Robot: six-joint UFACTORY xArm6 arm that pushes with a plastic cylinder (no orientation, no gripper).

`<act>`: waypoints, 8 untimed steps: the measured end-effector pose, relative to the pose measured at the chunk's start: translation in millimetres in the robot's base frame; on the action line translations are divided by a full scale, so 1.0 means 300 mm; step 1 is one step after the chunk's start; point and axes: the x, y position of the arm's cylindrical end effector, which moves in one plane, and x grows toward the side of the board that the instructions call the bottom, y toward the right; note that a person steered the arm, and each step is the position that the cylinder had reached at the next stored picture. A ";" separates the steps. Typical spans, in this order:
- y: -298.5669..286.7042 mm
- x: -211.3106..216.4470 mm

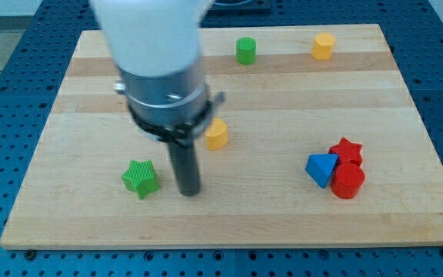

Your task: Slide green star below the blue cube

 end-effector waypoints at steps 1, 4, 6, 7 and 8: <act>-0.080 0.024; -0.408 -0.118; -0.377 -0.207; -0.394 -0.290; -0.396 -0.368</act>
